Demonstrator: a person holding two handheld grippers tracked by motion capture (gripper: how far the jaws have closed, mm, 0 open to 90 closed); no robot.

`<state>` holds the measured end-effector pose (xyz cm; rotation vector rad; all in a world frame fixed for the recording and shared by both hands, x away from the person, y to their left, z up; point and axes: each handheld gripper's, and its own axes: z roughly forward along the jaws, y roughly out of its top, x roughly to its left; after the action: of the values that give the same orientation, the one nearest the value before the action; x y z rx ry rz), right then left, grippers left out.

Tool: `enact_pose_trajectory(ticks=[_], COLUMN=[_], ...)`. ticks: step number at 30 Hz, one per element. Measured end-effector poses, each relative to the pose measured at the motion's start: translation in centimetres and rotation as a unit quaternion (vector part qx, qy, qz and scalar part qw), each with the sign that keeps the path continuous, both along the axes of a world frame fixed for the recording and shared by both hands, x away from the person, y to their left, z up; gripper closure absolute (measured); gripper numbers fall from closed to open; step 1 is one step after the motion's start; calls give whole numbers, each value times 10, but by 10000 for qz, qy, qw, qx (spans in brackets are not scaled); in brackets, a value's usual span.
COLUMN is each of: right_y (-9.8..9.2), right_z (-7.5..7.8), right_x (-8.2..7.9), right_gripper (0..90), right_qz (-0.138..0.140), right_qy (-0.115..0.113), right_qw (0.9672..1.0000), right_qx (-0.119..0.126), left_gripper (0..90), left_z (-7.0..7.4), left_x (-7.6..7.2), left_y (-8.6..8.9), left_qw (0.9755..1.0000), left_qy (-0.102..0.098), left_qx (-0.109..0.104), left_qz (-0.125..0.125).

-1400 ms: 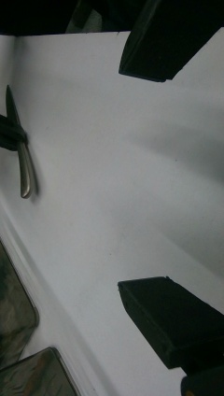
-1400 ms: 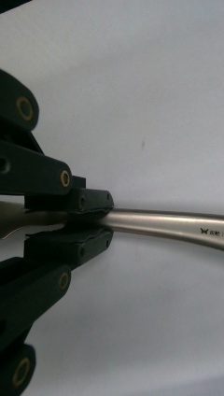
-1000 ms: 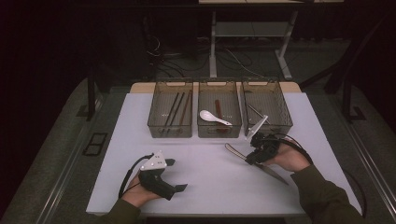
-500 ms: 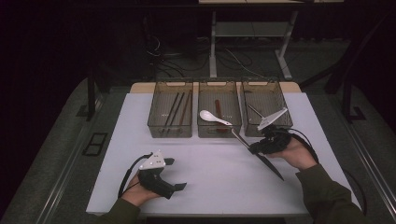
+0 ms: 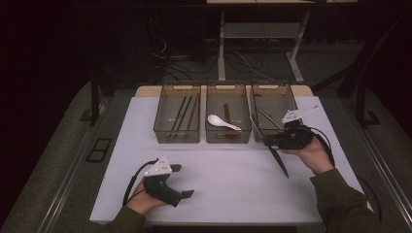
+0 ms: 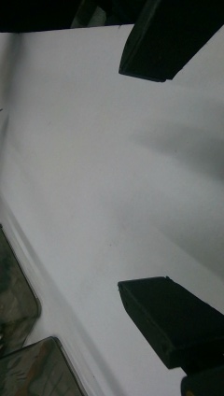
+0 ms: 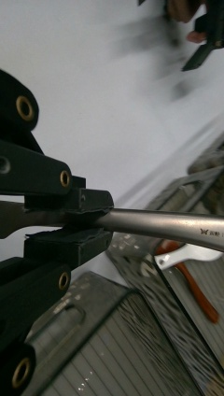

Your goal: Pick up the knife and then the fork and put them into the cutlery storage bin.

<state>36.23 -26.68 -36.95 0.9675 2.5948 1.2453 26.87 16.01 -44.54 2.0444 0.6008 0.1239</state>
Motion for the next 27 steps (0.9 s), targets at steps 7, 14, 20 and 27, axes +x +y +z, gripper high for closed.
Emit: enact_pose_trajectory(ticks=[7,14,20,27], right_y=[-10,-19,-25,-31], right_z=[3,10,19,41], right_x=[4,8,15,27], right_gripper=[801,802,802,803], right_qz=[-231,-487,-671,-926], right_qy=[-78,-303,-443,-662], right_qw=[9995,9977,9957,9922], right_qx=[175,357,470,506], left_gripper=[0,0,0,0], left_z=[0,1,1,1], left_x=[0,-1,-1,0], left_y=[0,-1,0,0], left_qw=[10000,10000,10000,10000], left_qy=[-2,-3,-9,-3], left_qx=[2,13,10,6], left_qz=[-6,-22,-16,-15])
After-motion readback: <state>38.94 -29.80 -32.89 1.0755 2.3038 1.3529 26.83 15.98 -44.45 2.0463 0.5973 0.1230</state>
